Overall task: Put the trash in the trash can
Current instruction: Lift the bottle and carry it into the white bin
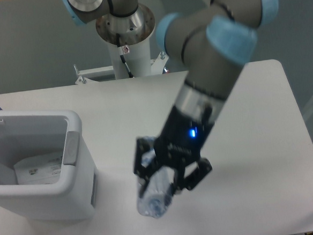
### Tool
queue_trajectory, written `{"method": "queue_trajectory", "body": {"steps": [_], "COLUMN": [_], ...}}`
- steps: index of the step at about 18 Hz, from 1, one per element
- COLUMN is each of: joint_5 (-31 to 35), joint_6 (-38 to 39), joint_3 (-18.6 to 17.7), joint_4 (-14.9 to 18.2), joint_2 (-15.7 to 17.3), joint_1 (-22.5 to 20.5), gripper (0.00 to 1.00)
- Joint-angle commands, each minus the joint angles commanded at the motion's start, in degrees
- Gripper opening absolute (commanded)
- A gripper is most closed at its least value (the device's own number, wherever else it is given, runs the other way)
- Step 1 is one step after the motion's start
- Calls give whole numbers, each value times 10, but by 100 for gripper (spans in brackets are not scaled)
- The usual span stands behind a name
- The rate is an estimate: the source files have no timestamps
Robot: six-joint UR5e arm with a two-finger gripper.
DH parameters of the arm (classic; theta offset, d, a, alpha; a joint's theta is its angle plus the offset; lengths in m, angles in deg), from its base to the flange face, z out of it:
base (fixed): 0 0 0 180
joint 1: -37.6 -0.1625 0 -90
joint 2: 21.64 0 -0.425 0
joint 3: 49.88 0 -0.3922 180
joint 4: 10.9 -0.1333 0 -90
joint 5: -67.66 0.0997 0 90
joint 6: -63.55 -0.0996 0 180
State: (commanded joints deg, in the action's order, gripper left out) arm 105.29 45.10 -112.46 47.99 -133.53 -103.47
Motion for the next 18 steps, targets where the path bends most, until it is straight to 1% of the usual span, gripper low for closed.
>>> {"method": "queue_trajectory", "body": {"steps": [3,5,7,9,13,14,16,17,18], "joint_5": [-24,-34,-34,-33,-33,-33,-32,-31,-29], "joint_6": [1,1,0,-1,-6,-8,-16,-20,-32], "joint_3": [11,11,9,2,-44,-52,-60,-64,-70], "joint_4": [-2,-4,-7,-27,-98,-107,-109,-109,-109], "joint_2": [18,26,26,22,16,16,15,15,14], "joint_1": [27,48,74,98,139,148,155,158,158], "gripper": [14,14,14,15,15,18,26,42,69]}}
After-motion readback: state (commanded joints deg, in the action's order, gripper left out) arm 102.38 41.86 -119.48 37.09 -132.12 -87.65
